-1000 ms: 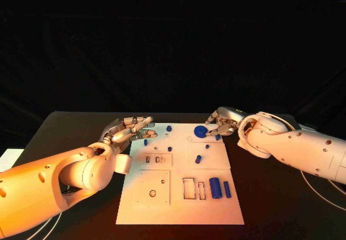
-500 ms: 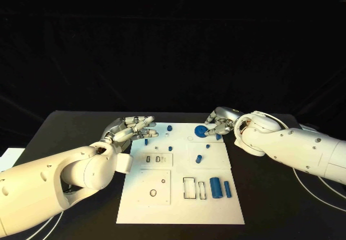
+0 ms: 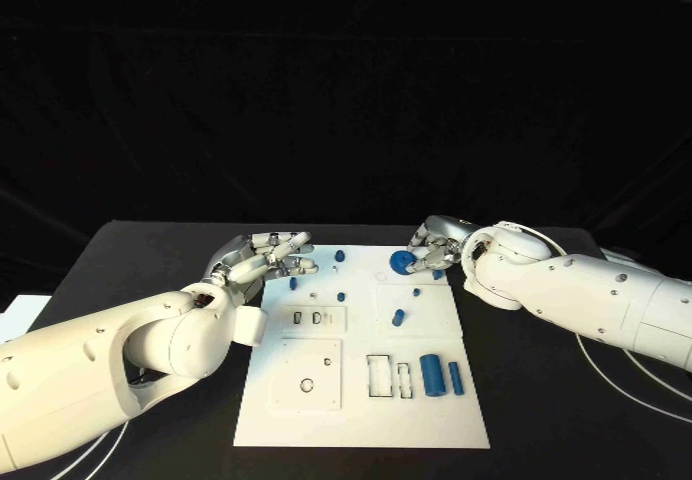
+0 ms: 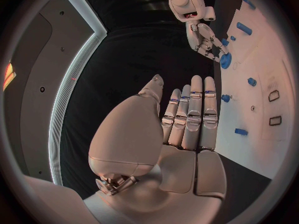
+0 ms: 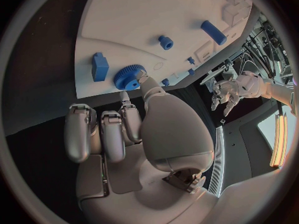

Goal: Assemble the parts on the task board

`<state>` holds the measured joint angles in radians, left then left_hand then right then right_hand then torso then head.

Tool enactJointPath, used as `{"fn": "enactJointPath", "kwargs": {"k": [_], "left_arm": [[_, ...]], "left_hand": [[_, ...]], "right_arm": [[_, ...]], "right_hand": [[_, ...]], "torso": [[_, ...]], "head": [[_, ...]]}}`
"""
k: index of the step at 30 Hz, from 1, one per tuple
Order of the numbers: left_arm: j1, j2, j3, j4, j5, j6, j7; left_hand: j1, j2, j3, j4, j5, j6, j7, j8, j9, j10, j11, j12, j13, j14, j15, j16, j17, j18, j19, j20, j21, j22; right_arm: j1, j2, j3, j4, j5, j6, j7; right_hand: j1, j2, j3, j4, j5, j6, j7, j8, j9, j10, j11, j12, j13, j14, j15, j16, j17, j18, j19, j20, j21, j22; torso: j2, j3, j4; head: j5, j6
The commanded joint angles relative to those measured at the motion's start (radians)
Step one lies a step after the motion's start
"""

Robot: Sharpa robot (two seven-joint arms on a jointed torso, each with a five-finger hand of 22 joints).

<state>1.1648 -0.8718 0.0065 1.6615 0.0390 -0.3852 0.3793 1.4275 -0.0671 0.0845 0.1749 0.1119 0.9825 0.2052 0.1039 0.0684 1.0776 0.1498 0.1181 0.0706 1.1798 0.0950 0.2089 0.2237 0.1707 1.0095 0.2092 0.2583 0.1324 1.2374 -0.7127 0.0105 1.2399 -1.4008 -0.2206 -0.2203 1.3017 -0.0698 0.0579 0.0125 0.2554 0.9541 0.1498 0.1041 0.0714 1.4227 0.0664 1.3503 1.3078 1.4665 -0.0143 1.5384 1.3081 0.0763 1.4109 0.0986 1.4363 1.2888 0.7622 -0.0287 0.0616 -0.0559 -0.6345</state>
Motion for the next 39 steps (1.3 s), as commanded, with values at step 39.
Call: {"fn": "enactJointPath", "kwargs": {"k": [39], "left_arm": [[0.001,0.004,0.001,0.000,0.002,0.023,0.002]], "left_hand": [[-0.004,0.009,-0.001,-0.010,-0.003,-0.001,0.002,-0.007,-0.001,-0.001,0.002,-0.007,-0.001,0.002,0.003,-0.006,0.005,0.010,0.005,-0.001,-0.006,-0.002]], "right_arm": [[0.000,0.040,0.000,-0.018,-0.132,-0.014,-0.015]], "right_hand": [[0.100,0.090,0.083,-0.048,-0.156,0.127,-0.035,0.061,0.024,0.029,-0.033,0.044,0.083,0.094,-0.020,0.011,0.214,-0.022,0.020,-0.020,0.020,0.029]], "torso": [[0.000,0.0012,-0.0011]], "head": [[0.003,-0.007]]}}
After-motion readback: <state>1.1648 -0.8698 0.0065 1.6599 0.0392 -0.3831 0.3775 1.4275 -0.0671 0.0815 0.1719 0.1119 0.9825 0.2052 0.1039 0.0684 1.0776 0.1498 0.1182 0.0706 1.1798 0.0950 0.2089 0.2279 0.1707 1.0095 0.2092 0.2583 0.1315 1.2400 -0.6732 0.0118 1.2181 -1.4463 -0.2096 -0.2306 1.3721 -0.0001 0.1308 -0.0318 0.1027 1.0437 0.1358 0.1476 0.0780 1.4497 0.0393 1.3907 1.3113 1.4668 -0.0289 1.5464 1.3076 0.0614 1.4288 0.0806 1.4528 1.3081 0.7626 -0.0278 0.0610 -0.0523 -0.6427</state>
